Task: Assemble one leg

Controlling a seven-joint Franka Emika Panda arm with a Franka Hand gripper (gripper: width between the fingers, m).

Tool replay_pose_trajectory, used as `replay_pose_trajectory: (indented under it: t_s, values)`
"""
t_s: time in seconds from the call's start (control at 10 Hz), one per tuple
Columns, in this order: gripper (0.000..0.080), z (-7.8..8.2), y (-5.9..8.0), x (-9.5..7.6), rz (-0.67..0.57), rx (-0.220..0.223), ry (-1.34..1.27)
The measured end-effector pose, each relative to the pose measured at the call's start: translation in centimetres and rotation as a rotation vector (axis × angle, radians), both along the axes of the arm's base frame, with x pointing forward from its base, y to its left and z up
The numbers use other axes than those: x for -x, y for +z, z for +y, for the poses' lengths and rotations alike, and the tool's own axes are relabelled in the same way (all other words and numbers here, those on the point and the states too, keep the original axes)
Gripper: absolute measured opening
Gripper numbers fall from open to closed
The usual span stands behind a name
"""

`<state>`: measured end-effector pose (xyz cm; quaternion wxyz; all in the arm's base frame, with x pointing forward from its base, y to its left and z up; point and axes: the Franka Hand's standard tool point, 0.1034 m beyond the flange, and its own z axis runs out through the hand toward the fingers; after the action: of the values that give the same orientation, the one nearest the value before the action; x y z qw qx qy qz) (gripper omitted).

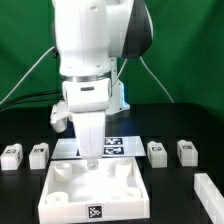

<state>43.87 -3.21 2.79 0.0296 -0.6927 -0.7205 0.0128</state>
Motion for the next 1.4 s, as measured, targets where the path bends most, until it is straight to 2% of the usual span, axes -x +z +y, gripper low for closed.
replay_pose_trajectory:
  t_s: [0.2,0.3,0.4,0.7,0.8,0.9,1.4]
  values:
    - [0.0649,0.17,-0.8,-0.08,0.0,-0.003,-0.017]
    - [0.0516,0.08,-0.81,-0.06,0.001,-0.003,-0.019]
    - [0.0516,0.04,-0.84,-0.04,0.001,-0.003,-0.02]
    - [0.0096,0.03,-0.88,0.0,0.002,-0.003,-0.021]
    - [0.0096,0.02,-0.87,-0.01,0.002,-0.003,-0.021]
    - [0.0057,0.02,-0.87,-0.01,0.002,-0.003,-0.021]
    - [0.0057,0.01,-0.87,-0.01,0.002,-0.003,-0.021]
